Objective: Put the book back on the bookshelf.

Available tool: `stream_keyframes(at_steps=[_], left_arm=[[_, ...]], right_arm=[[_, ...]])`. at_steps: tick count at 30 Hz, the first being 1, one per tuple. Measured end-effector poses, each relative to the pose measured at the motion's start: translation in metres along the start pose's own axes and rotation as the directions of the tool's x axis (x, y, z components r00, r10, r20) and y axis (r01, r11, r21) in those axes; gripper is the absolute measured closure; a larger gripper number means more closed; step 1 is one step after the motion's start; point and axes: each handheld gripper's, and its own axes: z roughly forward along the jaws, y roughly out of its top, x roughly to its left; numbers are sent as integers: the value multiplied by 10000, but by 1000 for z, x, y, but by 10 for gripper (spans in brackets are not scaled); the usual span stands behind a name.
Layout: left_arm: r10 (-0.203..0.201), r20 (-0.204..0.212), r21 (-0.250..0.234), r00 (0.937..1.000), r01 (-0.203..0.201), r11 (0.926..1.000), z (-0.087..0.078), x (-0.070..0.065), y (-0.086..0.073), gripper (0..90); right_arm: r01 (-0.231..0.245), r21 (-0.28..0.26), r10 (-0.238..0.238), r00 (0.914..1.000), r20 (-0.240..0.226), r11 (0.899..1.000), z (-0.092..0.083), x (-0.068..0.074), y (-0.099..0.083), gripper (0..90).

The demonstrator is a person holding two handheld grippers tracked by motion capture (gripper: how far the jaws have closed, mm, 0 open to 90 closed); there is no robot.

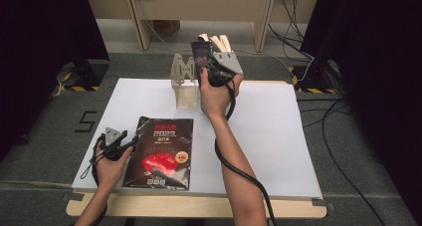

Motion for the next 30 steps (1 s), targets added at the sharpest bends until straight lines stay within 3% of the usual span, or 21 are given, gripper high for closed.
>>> stream_keyframes(at_steps=[23, 30], left_arm=[[-8, 44, 67, 10000, 8, 10000, 0, 0, 0, 483], [7, 50, 53, 10000, -8, 10000, 0, 0, 0, 483]], right_arm=[[304, 161, -308, 9991, 289, 9994, 29, 11, -8, 850], [726, 247, -736, 9965, 405, 9971, 34, 16, -17, 849]])
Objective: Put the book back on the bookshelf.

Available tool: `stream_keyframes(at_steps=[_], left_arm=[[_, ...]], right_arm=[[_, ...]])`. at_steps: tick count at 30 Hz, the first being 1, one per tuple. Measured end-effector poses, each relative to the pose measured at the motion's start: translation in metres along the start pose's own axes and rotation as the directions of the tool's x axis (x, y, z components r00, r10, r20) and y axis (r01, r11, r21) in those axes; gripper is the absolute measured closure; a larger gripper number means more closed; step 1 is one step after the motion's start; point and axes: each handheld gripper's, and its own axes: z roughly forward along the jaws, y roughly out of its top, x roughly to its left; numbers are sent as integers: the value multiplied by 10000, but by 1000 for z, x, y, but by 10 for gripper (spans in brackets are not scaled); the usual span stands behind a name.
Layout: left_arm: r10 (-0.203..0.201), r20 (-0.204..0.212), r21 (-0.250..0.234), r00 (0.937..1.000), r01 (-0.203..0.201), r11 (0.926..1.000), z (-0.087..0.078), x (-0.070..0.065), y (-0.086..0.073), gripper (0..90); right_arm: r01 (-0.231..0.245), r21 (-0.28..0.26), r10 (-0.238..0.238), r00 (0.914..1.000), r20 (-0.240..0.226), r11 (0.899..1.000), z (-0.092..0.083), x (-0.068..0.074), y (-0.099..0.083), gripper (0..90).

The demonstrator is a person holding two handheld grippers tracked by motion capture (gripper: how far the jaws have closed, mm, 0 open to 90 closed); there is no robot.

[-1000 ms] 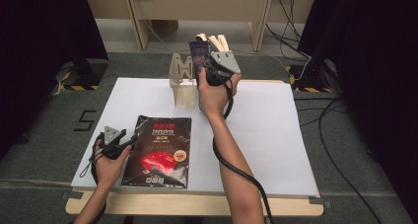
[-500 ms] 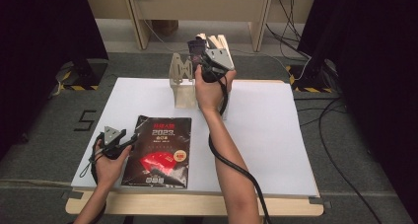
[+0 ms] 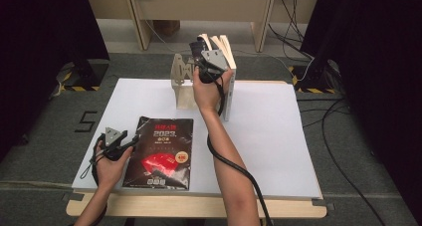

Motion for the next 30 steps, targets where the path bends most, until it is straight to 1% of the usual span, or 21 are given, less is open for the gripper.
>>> stream_keyframes(at_steps=[2, 3, 4, 9, 11, 12, 15, 20, 22, 26, 28, 30], left_arm=[[-2, 0, 3, 10000, 2, 10000, 0, 0, 0, 483], [3, -1, -21, 10000, -3, 10000, 1, 0, 0, 483], [12, -7, -23, 10000, -12, 10000, 1, 0, 0, 483], [27, -8, -19, 10000, -27, 10000, 0, 0, 0, 483], [74, -23, -21, 10000, -74, 10000, 1, -1, 0, 483], [68, -18, -11, 10000, -68, 10000, 1, -1, 0, 483], [121, -28, 28, 9999, -121, 9999, 1, -1, 0, 483], [102, -43, 28, 9999, -102, 9999, 0, -1, 0, 483], [110, -44, 0, 9999, -110, 9999, 0, -2, 0, 483], [174, -78, 40, 9998, -174, 9998, 0, -2, 0, 483], [185, -81, 59, 9998, -185, 9998, 0, -2, 0, 483], [187, -78, 31, 9998, -187, 9998, 0, -2, 0, 483]], right_arm=[[226, -50, -226, 9997, -1, 9997, -2, 3, -1, 849], [215, -29, -215, 9998, -1, 9998, -3, 4, -1, 849], [351, -76, -352, 9994, -53, 9994, -4, 5, -1, 848], [514, -99, -515, 9986, -123, 9986, -14, 7, -4, 847], [504, -99, -505, 9986, -150, 9987, -21, 5, -5, 847], [602, -97, -603, 9980, -170, 9981, -24, 4, -5, 846], [662, -34, -662, 9975, -230, 9978, -32, 1, -7, 846], [818, 55, -815, 9957, -440, 9966, -49, -2, -10, 845], [802, 131, -795, 9956, -497, 9967, -55, -4, -11, 845], [821, 47, -816, 9949, -588, 9966, -67, -9, -16, 845], [802, 36, -799, 9953, -543, 9968, -72, -11, -18, 846], [716, 69, -711, 9957, -597, 9974, -77, -14, -20, 846]])
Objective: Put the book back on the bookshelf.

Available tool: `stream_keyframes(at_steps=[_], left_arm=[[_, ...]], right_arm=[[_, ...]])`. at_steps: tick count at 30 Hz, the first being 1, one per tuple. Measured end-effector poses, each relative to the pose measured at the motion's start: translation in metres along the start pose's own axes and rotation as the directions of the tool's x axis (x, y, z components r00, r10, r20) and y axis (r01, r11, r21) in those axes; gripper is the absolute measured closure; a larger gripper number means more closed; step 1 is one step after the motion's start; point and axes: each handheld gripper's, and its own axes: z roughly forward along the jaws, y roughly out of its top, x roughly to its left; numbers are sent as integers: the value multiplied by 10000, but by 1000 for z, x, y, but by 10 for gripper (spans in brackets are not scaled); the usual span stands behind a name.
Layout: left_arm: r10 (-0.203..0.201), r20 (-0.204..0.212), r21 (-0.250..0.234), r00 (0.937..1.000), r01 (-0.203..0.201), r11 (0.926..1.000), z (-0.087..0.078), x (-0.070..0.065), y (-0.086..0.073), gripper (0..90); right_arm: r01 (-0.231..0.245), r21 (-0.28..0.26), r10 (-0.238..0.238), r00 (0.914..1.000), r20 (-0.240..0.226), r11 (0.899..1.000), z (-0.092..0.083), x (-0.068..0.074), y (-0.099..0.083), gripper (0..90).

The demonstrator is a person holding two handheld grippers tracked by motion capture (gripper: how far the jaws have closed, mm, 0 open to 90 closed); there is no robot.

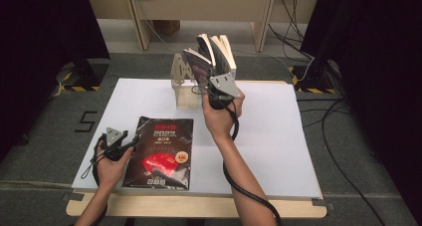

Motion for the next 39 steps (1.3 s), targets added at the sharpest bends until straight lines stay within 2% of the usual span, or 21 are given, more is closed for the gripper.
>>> stream_keyframes(at_steps=[8, 17, 21, 27, 30, 31, 32, 39], left_arm=[[8, -3, 9, 10000, -8, 10000, 0, 0, 0, 483], [65, 4, 42, 10000, -65, 10000, 0, -1, 0, 483], [122, -43, 39, 9999, -122, 9999, 0, -1, 0, 483], [162, -42, 47, 9999, -161, 9999, 0, -2, 0, 483], [181, -38, 67, 9998, -181, 9998, 0, -1, 0, 483], [170, -47, 41, 9998, -170, 9998, 0, -1, 0, 483], [136, -38, 44, 9999, -135, 9999, 0, -1, 0, 483], [139, -31, 40, 9999, -139, 9999, 0, -1, 0, 483]], right_arm=[[-82, 106, 82, 10000, 37, 9999, -12, -7, -5, 845], [-542, 364, 538, 9985, 126, 9979, -27, -14, -10, 844], [-562, 490, 553, 9983, 187, 9972, -32, -19, -12, 839], [-682, 654, 682, 9977, 27, 9955, -32, -23, -8, 798], [-875, 830, 891, 9959, -161, 9927, -28, -24, -6, 793], [-715, 965, 728, 9973, -101, 9928, -27, -25, -6, 798], [-836, 1016, 864, 9960, -238, 9913, -25, -25, -7, 798], [-805, 1062, 838, 9961, -269, 9911, -26, -23, -8, 795]])
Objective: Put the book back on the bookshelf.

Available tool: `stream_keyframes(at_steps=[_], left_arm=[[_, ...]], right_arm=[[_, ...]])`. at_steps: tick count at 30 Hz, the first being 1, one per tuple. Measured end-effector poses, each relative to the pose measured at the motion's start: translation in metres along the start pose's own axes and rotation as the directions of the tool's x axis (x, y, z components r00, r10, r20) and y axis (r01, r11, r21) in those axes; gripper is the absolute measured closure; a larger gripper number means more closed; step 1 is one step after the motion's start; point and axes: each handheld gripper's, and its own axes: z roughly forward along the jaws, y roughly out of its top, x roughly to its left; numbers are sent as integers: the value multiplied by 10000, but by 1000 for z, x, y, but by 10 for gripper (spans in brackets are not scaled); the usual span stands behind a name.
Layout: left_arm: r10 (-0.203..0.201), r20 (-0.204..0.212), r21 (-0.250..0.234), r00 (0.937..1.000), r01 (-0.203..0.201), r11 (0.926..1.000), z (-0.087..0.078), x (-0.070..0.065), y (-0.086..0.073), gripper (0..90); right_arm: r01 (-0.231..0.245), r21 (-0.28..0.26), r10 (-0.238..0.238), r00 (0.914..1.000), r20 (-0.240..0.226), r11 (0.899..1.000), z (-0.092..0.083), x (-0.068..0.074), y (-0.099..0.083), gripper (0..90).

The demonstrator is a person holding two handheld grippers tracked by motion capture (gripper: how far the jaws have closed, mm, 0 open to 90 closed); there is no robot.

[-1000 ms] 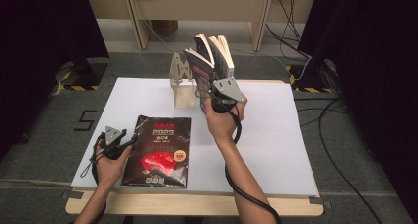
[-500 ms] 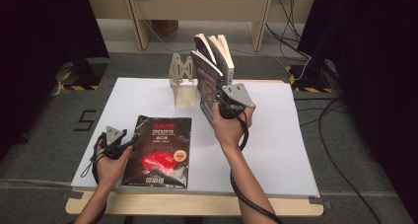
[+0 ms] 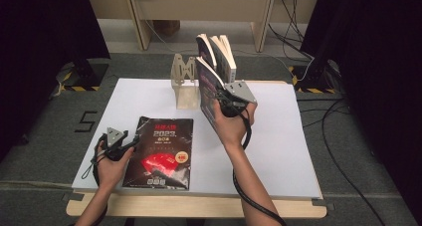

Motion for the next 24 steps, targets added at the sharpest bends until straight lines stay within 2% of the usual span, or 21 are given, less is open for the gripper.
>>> stream_keyframes(at_steps=[7, 11, 13, 17, 24], left_arm=[[45, -10, 37, 10000, -45, 10000, 0, 0, 0, 483], [208, -5, -23, 9998, -208, 9998, 1, -1, 0, 484], [197, -3, -37, 9998, -197, 9998, 1, -1, 0, 483], [178, 10, -34, 9998, -178, 9998, 2, -1, 0, 483], [61, -5, 48, 10000, -61, 10000, 0, -1, 0, 483]], right_arm=[[2, 136, -1, 10000, -56, 9999, -4, -6, -3, 784], [-144, 244, 151, 9995, -292, 9996, -5, -8, -3, 829], [34, 358, -23, 9995, -308, 9994, -4, -8, -1, 840], [40, 601, -14, 9991, -433, 9982, -4, -7, 1, 844], [0, 415, 19, 9990, -451, 9991, -1, -3, 2, 847]])
